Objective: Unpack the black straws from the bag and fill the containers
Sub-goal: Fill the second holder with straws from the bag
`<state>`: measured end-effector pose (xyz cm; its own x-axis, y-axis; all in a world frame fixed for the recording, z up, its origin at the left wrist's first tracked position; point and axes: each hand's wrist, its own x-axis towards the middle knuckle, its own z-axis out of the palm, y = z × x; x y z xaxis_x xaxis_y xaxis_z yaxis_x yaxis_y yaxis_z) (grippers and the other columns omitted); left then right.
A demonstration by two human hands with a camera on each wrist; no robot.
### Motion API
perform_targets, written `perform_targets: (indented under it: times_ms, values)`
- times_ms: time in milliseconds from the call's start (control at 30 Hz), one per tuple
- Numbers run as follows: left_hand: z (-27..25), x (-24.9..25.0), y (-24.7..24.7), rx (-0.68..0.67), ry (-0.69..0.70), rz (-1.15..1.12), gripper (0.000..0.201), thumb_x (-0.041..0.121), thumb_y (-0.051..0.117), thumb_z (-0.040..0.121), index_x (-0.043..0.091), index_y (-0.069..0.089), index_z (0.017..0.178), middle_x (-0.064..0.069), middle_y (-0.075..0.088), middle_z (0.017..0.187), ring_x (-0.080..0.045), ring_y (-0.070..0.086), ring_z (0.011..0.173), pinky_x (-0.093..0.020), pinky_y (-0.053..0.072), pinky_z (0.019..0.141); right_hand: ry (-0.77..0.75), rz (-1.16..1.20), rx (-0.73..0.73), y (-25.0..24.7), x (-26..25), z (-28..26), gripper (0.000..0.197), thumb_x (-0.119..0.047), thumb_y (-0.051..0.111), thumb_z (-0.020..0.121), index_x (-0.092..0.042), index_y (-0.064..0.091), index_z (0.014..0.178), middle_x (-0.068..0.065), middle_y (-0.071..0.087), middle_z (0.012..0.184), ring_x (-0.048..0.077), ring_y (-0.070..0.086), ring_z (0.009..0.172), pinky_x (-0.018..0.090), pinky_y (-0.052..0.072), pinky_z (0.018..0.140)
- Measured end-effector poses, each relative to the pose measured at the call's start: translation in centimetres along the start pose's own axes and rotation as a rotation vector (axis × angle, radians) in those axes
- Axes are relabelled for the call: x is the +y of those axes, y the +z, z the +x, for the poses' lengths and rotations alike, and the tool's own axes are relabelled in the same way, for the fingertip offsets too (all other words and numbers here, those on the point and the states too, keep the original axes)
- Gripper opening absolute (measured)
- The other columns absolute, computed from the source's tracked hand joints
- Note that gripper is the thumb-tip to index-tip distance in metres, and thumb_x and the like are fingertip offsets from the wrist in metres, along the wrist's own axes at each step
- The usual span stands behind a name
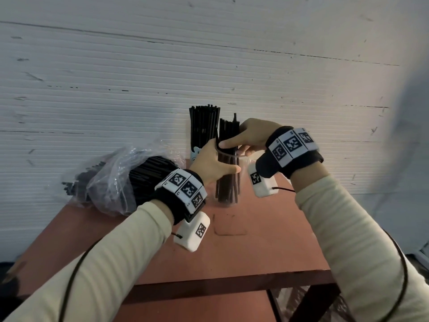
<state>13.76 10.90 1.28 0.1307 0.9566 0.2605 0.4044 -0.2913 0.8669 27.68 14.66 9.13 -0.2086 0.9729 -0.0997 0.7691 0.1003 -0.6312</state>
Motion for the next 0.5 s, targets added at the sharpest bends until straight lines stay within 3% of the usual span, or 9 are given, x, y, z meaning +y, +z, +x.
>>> perform_targets:
  times_ms: [67, 167, 267, 367, 433, 500]
  values:
    - [0.0, 0.0, -0.1, -0.003, -0.012, 0.029, 0.072, 0.014, 0.079, 0.077, 0.012, 0.04, 0.137, 0.009, 0.047, 0.113, -0.003, 0.045, 0.101, 0.003, 0.036, 0.06, -0.025, -0.169, 0.086, -0.1, -0.3, -1.1, 0.069, -0.064, 0.075, 0.066, -0.01, 0.065, 0.108, 0.006, 0.07, 0.105, 0.019, 0.066, 0.088, 0.035, 0.054, 0.079]
    - [-0.1, 0.1, -0.3, -0.04, -0.042, 0.059, 0.089, 0.017, 0.08, 0.077, 0.014, 0.027, 0.148, 0.006, 0.045, 0.135, -0.01, 0.044, 0.124, -0.008, 0.032, 0.088, -0.076, -0.269, 0.267, 0.0, -0.5, -2.5, 0.087, -0.072, 0.064, 0.07, -0.016, 0.048, 0.134, 0.003, 0.053, 0.133, 0.021, 0.05, 0.119, 0.037, 0.043, 0.096]
    - [-0.3, -0.4, -1.1, -0.031, -0.098, 0.064, 0.108, 0.02, 0.081, 0.075, 0.013, 0.008, 0.155, -0.003, 0.029, 0.156, -0.018, 0.032, 0.142, -0.029, 0.03, 0.112, -0.283, -0.243, 0.52, 1.2, -0.9, -3.0, 0.072, -0.064, 0.063, 0.079, -0.019, 0.048, 0.134, 0.004, 0.045, 0.136, 0.024, 0.035, 0.129, 0.035, 0.034, 0.1]
    - [-1.1, -1.0, -2.8, 0.094, -0.053, 0.066, 0.085, 0.013, 0.072, 0.081, 0.017, 0.024, 0.151, -0.007, 0.042, 0.145, -0.019, 0.046, 0.128, -0.029, 0.04, 0.103, -0.592, -0.119, 0.687, 3.1, -2.1, -3.2, 0.036, -0.04, 0.064, 0.087, -0.016, 0.061, 0.114, 0.003, 0.054, 0.117, 0.018, 0.048, 0.109, 0.026, 0.041, 0.089]
    - [-1.8, -1.0, -4.7, 0.171, 0.005, 0.077, 0.055, 0.005, 0.061, 0.084, 0.024, 0.045, 0.133, -0.007, 0.053, 0.133, -0.018, 0.054, 0.115, -0.029, 0.044, 0.098, -0.721, -0.068, 0.662, 4.8, -3.0, -3.3, 0.018, -0.026, 0.063, 0.087, -0.012, 0.066, 0.099, 0.002, 0.061, 0.099, 0.013, 0.056, 0.089, 0.021, 0.045, 0.076]
    - [-2.6, -0.9, -7.0, 0.217, 0.037, 0.107, 0.04, 0.001, 0.052, 0.083, 0.031, 0.054, 0.109, -0.001, 0.062, 0.118, -0.014, 0.061, 0.099, -0.025, 0.048, 0.086, -0.747, -0.036, 0.554, 6.8, -3.7, -3.2, 0.01, -0.019, 0.062, 0.087, -0.011, 0.067, 0.09, 0.0, 0.064, 0.085, 0.009, 0.058, 0.077, 0.017, 0.047, 0.069]
